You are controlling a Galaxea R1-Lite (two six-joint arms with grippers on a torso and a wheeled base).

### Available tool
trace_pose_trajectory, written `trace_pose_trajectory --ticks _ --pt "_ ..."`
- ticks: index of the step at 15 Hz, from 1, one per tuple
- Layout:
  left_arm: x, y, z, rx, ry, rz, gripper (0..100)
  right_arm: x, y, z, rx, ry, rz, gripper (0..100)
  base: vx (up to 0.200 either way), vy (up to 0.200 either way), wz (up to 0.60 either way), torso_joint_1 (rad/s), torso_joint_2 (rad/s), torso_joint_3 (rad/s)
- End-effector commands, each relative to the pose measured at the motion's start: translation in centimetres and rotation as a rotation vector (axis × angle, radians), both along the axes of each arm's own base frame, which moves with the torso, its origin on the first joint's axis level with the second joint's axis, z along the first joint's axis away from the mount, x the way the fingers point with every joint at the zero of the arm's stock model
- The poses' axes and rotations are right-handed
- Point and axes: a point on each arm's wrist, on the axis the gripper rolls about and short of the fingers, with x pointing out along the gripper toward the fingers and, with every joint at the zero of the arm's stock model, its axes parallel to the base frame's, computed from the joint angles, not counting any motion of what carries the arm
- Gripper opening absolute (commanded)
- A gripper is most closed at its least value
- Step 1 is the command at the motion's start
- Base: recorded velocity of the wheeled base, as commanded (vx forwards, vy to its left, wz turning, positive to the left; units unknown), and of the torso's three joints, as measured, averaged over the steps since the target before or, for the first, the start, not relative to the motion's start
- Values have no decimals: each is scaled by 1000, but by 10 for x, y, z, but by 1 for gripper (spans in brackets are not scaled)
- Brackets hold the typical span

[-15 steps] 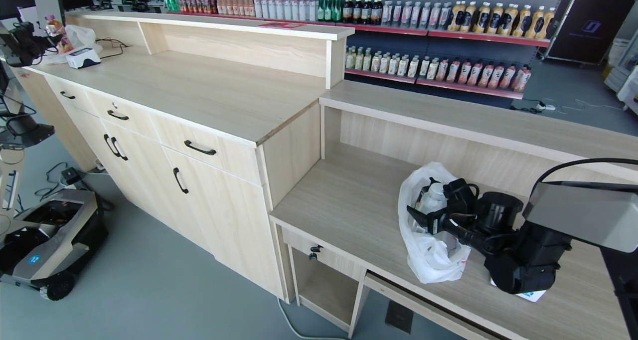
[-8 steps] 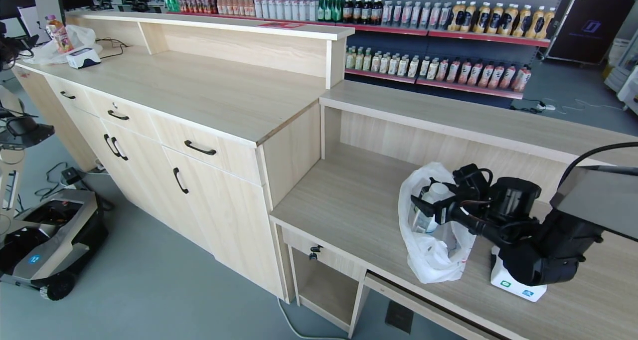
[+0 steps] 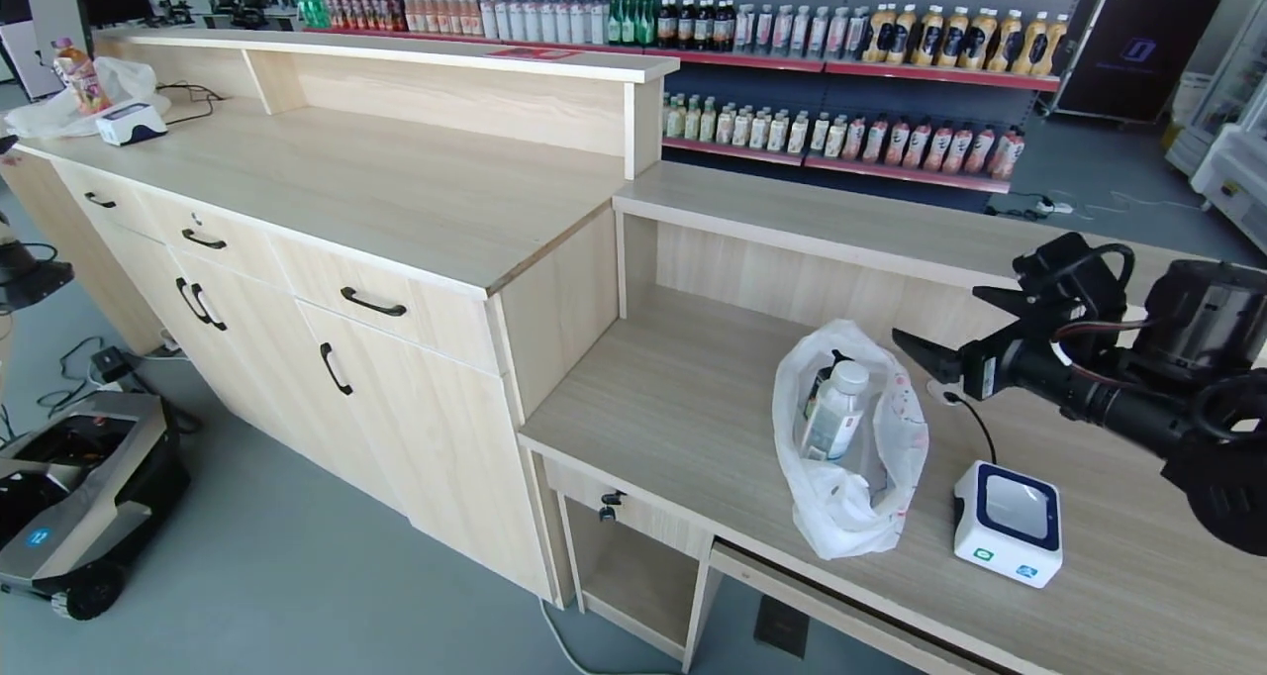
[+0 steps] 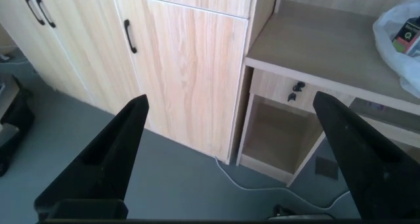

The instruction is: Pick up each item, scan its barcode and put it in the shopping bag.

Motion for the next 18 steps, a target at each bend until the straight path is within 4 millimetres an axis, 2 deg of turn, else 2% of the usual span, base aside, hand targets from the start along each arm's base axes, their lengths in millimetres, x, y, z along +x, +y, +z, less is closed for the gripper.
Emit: trace_pose_trajectory --ticks 1,4,7,10,14,18 --pt "0 0 0 0 0 0 100 -23 -6 29 -2 -85 -43 100 0 0 -600 2 2 2" --pt "0 0 0 0 0 0 100 -33 -18 36 11 -86 -134 100 0 0 -600 3 2 6" --pt "0 0 0 0 0 0 100 -53 -26 25 12 -43 -192 100 0 0 -600 2 -1 4" --pt "0 0 0 0 0 0 100 -61 -26 26 50 -40 -264 100 0 0 -600 2 6 4" --pt "0 0 0 0 0 0 100 -75 -28 28 222 -30 -308 100 0 0 0 56 -111 -48" --pt "0 0 0 0 0 -2 100 -133 -27 -18 220 67 -379 100 0 0 0 12 -18 -8"
